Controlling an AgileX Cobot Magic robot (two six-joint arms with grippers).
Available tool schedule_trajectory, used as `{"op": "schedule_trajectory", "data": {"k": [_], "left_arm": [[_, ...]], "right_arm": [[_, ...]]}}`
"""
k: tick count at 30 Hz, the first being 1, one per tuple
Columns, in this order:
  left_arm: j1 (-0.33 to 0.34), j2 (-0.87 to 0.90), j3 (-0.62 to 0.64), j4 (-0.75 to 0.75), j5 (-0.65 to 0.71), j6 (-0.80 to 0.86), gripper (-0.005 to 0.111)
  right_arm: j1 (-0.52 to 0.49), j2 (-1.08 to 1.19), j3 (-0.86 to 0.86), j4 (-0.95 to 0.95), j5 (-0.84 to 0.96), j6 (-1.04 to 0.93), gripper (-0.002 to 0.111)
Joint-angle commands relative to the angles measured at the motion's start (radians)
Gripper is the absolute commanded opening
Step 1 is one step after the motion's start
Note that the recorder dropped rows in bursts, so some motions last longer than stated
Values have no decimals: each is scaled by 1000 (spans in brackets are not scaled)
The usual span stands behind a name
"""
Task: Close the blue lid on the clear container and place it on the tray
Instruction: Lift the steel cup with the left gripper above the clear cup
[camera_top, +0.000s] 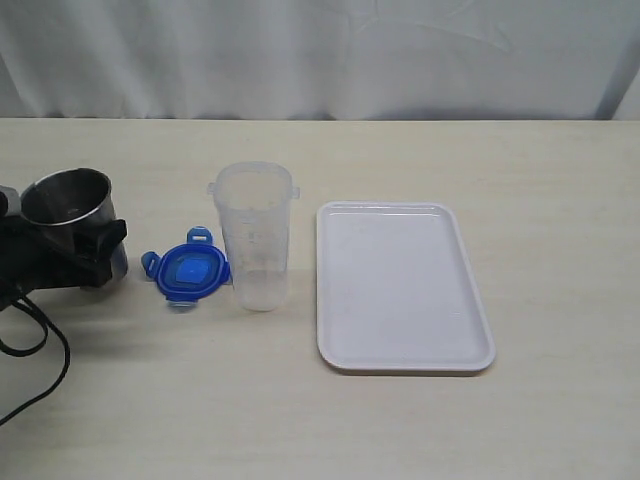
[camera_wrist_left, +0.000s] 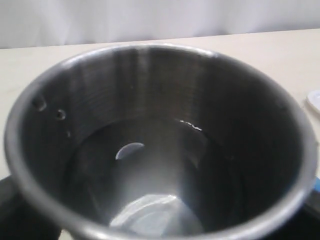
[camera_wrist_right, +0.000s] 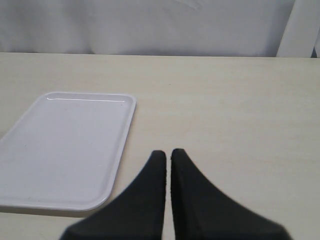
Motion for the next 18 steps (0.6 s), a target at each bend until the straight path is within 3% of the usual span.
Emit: {"op": "schedule_trajectory", "data": {"k": [1,6,11,18], "left_arm": [[-8,-41,-6,3,-65,-27,0],[-8,-61,-41,44,-28,-56,0],[-8,-70,-117,58,127,-97,0],[-8,-78,-169,106,117,-153,0]], "right_arm": [[2,-5,2,1,-3,-4,4],[2,-5,2,1,-3,-4,4],[2,-5,2,1,-3,-4,4],[2,-5,2,1,-3,-4,4]]}}
